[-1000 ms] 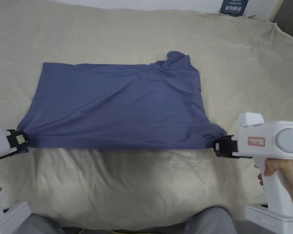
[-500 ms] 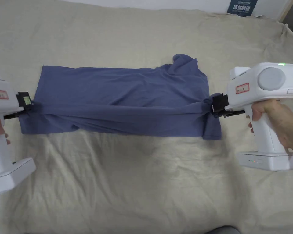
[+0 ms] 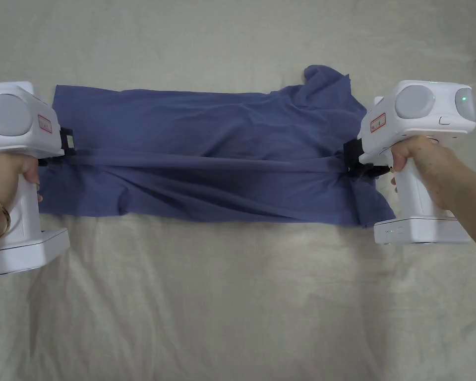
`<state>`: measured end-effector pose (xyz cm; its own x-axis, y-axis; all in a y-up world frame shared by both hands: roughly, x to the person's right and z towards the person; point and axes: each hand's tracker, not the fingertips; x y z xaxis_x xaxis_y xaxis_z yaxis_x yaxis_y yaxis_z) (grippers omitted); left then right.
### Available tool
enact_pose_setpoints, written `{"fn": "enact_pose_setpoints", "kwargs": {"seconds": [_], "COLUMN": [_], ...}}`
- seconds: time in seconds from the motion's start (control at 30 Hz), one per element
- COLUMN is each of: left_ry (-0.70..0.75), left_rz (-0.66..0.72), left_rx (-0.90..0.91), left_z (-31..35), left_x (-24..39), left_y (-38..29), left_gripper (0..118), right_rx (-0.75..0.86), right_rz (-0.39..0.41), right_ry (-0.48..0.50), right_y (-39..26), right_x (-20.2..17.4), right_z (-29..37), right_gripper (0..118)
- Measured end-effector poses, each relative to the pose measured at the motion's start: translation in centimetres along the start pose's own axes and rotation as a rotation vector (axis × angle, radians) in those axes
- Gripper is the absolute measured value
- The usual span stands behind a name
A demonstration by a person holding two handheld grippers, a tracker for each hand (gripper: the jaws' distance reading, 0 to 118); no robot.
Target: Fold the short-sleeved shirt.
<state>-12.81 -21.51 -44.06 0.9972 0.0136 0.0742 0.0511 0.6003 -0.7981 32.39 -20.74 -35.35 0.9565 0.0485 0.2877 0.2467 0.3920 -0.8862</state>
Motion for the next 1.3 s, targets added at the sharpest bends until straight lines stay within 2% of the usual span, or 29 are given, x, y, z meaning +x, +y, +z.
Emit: {"fn": "enact_pose_setpoints", "kwargs": {"seconds": [0.1, 0.17, 0.2, 0.23, 0.27, 0.3, 0.33, 0.47, 0.53, 0.63, 0.8, 0.9, 0.97, 1.13, 1.2, 1.3], "left_ry": [0.009, 0.008, 0.012, 0.007, 0.011, 0.011, 0.003, -0.054, -0.085, -0.097, -0.076, -0.044, -0.047, -0.076, -0.093, -0.112], "left_rz": [-0.015, -0.018, -0.016, -0.014, -0.010, -0.004, 0.008, 0.087, 0.098, 0.071, 0.001, -0.017, -0.028, -0.040, -0.041, -0.059], "left_rx": [-0.014, -0.015, -0.015, -0.018, -0.020, -0.015, 0.001, 0.125, 0.179, 0.268, 0.419, 0.497, 0.499, 0.544, 0.552, 0.572], "left_z": [-1.1, -1.5, -1.5, -1.3, -1.0, -0.7, 0.0, 3.6, 5.7, 9.3, 14.0, 15.3, 15.8, 16.9, 17.5, 18.4], "left_x": [-0.1, -0.3, -0.3, -0.4, -0.8, -1.0, -1.5, -3.0, -3.4, -3.5, -3.1, -2.6, -2.2, -1.0, -0.6, 0.0], "left_y": [-0.6, -1.1, -1.3, -1.3, -1.3, -1.3, -1.2, -0.1, 0.1, -0.7, -4.9, -8.1, -9.8, -13.2, -14.3, -15.6], "left_gripper": [4, 20, 34, 63, 84, 102, 113, 115, 115, 115, 115, 115, 115, 113, 105, 75], "right_rx": [-0.003, 0.002, 0.010, 0.015, 0.019, 0.021, 0.028, 0.169, 0.225, 0.358, 0.589, 0.740, 0.800, 0.862, 0.882, 0.886], "right_rz": [-0.002, 0.007, 0.014, 0.016, 0.018, 0.020, 0.022, 0.038, 0.019, -0.007, -0.017, -0.004, 0.008, -0.004, -0.008, -0.004], "right_ry": [-0.002, -0.002, -0.004, -0.007, -0.006, -0.002, 0.001, 0.002, 0.004, 0.034, 0.022, 0.055, 0.034, 0.037, 0.035, 0.039], "right_y": [0.1, 0.1, 0.0, 0.0, -0.1, -0.2, -0.2, -0.5, -0.9, -2.9, -8.8, -13.2, -15.8, -20.4, -21.6, -23.0], "right_x": [-0.1, -0.2, -0.3, -0.3, -0.2, -0.1, 0.1, 0.7, 1.0, 1.2, 0.8, 0.1, -0.7, -1.8, -2.1, -2.5], "right_z": [-0.9, -1.1, -1.0, -0.8, -0.5, -0.2, 0.4, 4.6, 6.9, 11.0, 16.2, 17.8, 18.3, 18.4, 18.5, 18.7], "right_gripper": [10, 14, 23, 45, 65, 83, 97, 98, 98, 98, 98, 98, 98, 98, 98, 98]}}
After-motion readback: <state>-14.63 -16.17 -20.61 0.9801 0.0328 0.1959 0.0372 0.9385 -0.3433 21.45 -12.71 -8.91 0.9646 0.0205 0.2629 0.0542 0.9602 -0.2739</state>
